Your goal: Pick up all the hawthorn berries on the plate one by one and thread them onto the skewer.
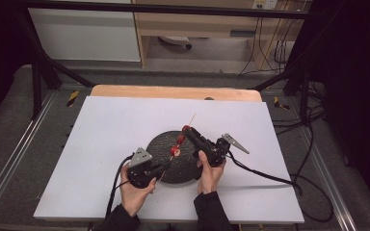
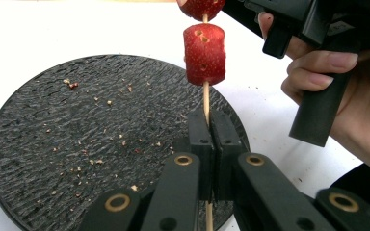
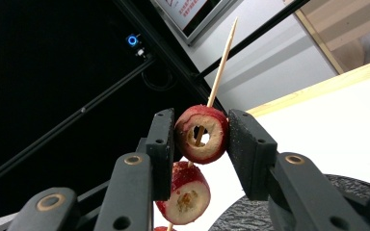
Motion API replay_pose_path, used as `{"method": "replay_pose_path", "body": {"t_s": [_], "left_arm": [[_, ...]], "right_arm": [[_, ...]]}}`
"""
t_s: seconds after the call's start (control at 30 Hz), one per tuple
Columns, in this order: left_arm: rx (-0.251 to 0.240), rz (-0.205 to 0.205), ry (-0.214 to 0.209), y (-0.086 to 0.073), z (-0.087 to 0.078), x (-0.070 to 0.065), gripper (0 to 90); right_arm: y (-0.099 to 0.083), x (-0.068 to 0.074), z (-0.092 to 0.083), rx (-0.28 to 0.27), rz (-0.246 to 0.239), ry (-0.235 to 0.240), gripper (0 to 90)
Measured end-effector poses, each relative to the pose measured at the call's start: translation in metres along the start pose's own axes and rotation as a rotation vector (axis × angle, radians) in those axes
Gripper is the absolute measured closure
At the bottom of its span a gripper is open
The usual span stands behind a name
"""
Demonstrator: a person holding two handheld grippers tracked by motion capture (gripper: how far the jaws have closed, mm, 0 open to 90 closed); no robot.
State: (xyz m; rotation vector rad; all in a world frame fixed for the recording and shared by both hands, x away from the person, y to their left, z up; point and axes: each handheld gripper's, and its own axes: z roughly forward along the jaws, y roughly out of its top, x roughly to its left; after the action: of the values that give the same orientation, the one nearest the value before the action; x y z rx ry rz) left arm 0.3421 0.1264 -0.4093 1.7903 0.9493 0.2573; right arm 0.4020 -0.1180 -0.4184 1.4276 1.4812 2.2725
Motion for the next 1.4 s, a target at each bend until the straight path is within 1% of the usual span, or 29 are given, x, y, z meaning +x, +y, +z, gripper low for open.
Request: {"method": "replay_pose_path", "body": {"t_s": [0.07, 0.1, 0.17, 0.23, 0.3, 0.33, 0.37, 0.47, 0.57, 0.63, 0.67, 0.7, 0.73, 0.8, 0.93, 1.03, 1.23, 1.33, 1.4], "left_arm": [[-0.001, 0.001, 0.001, 0.0, -0.001, 0.001, 88.5], [0.001, 0.002, -0.002, -0.001, -0.002, 0.001, 88.5], [0.004, 0.008, 0.001, -0.002, -0.004, 0.002, 88.5], [0.012, 0.01, 0.006, -0.004, -0.005, 0.004, 88.5], [0.021, 0.013, 0.008, -0.005, -0.005, 0.006, 88.5], [0.025, 0.013, 0.008, -0.006, -0.006, 0.007, 88.5], [0.029, 0.014, 0.009, -0.007, -0.006, 0.007, 88.5], [0.042, 0.019, 0.011, -0.008, -0.009, 0.01, 88.5], [0.049, 0.022, 0.015, -0.008, -0.012, 0.014, 88.5], [0.053, 0.025, 0.015, -0.008, -0.014, 0.016, 88.5], [0.057, 0.026, 0.017, -0.008, -0.015, 0.018, 88.5], [0.061, 0.025, 0.018, -0.008, -0.016, 0.019, 88.5], [0.063, 0.031, 0.017, -0.008, -0.017, 0.02, 88.5], [0.071, 0.036, 0.018, -0.007, -0.02, 0.021, 88.5], [0.083, 0.054, 0.018, -0.004, -0.024, 0.023, 88.5], [0.093, 0.064, 0.017, -0.001, -0.026, 0.025, 88.4], [0.124, 0.082, 0.026, 0.006, -0.031, 0.033, 88.4], [0.137, 0.094, 0.031, 0.01, -0.032, 0.036, 88.4], [0.147, 0.102, 0.036, 0.013, -0.032, 0.038, 88.4]], "right_arm": [[0.003, 0.001, -0.001, 0.01, -0.015, -0.007, 58.6], [0.004, 0.001, -0.002, 0.013, -0.031, -0.011, 56.7], [0.009, 0.002, -0.004, 0.044, -0.065, -0.014, 53.5], [0.013, 0.003, -0.006, 0.066, -0.101, -0.029, 49.6], [0.017, 0.003, -0.008, 0.088, -0.132, -0.032, 44.0], [0.02, 0.003, -0.009, 0.111, -0.152, -0.037, 40.2], [0.022, 0.003, -0.01, 0.137, -0.162, -0.04, 36.1], [0.028, 0.0, -0.013, 0.221, -0.223, -0.065, 25.1], [0.032, -0.002, -0.017, 0.292, -0.289, -0.093, 16.7], [0.034, -0.003, -0.019, 0.35, -0.341, -0.122, 10.9], [0.035, -0.004, -0.02, 0.371, -0.358, -0.129, 8.8], [0.036, -0.006, -0.022, 0.398, -0.382, -0.142, 7.8], [0.037, -0.007, -0.023, 0.418, -0.393, -0.147, 6.8], [0.037, -0.01, -0.027, 0.454, -0.409, -0.149, 5.3], [0.036, -0.017, -0.036, 0.537, -0.454, -0.195, 1.7], [0.034, -0.022, -0.043, 0.589, -0.472, -0.206, 0.5], [0.032, -0.035, -0.064, 0.652, -0.505, -0.232, 0.5], [0.031, -0.042, -0.076, 0.671, -0.505, -0.221, 0.4], [0.031, -0.047, -0.084, 0.687, -0.516, -0.223, 0.4]]}}
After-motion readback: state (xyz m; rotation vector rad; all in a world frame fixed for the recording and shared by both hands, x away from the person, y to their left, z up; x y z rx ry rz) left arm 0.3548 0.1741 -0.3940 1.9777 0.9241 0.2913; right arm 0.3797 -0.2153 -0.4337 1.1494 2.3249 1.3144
